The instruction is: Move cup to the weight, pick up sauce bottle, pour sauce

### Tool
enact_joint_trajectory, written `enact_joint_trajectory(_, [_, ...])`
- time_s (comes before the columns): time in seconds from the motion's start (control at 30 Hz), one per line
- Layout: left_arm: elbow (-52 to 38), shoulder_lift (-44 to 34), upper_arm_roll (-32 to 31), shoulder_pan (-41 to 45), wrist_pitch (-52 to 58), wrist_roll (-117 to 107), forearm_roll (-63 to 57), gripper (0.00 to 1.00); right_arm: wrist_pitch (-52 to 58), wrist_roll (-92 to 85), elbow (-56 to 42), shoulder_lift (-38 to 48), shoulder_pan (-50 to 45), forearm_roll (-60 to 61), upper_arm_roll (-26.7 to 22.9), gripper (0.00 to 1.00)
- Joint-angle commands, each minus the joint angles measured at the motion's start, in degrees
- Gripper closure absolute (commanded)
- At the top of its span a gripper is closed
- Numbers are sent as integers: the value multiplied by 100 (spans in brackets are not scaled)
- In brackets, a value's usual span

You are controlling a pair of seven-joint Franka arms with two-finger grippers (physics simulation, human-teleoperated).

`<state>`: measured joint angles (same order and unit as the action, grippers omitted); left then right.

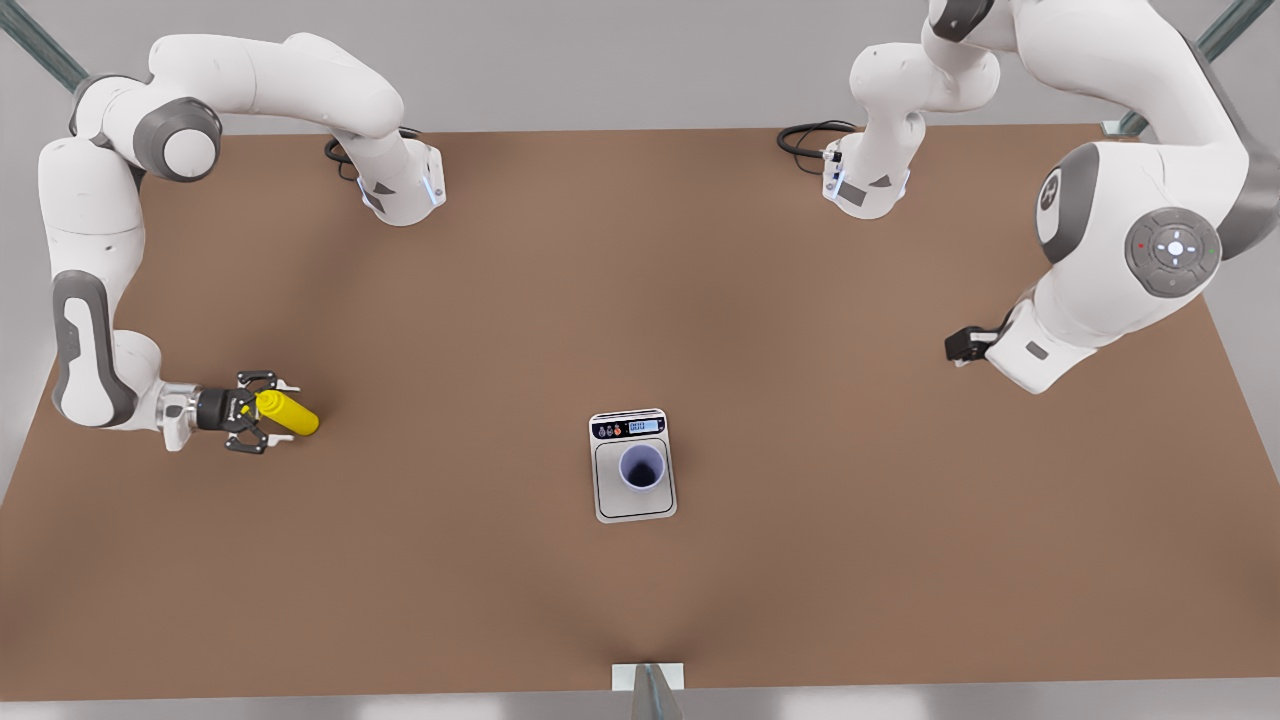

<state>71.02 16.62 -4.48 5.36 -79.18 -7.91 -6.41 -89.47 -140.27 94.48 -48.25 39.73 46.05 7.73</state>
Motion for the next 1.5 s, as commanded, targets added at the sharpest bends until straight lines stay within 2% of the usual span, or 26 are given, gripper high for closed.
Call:
enact_joint_trajectory(0.0, [0, 0, 0, 0, -1, 0, -1, 0, 0, -9, 0, 0, 0, 0, 9, 0])
enact_joint_trajectory(0.1, [0, 0, 0, 0, 8, -9, -1, 0, -35, -26, 0, 0, 18, 0, 79, 4])
enact_joint_trajectory(0.17, [9, 0, 0, 0, 8, 0, -1, 0, -44, -26, 0, 0, 0, 0, 79, 10])
enact_joint_trajectory(0.23, [0, 0, 0, 0, 8, 0, -1, 0, -44, -18, 0, 9, 0, 0, 123, 18])
enact_joint_trajectory(0.33, [9, 8, 0, 0, 8, -9, -1, 0, -70, 0, 27, 27, 0, 0, 132, 35])
enact_joint_trajectory(0.57, [9, 43, 0, 0, 8, 0, -9, 0, -123, 26, 27, 35, -9, 0, 202, 47])
enact_joint_trajectory(0.83, [9, 70, 88, 0, -36, 35, -9, 0, -106, 245, -61, 141, -18, 0, 229, 50])
enact_joint_trajectory(0.9, [9, 70, 88, 0, -36, 35, -9, 0, -105, 518, -123, 492, -79, -79, 343, 50])
enact_joint_trajectory(1.0, [9, 52, 88, 0, -36, 35, -9, 0, -386, 826, -88, 922, -659, -97, 308, 50])
enact_joint_trajectory(1.13, [9, -106, 88, -141, -44, 114, -10, 0, -1292, 1625, 325, 1855, -1309, -308, 299, 50])
enact_joint_trajectory(1.47, [0, 96, 88, -229, -62, 114, -18, 0, -2487, 3638, 572, 2558, -2909, -861, 299, 50])
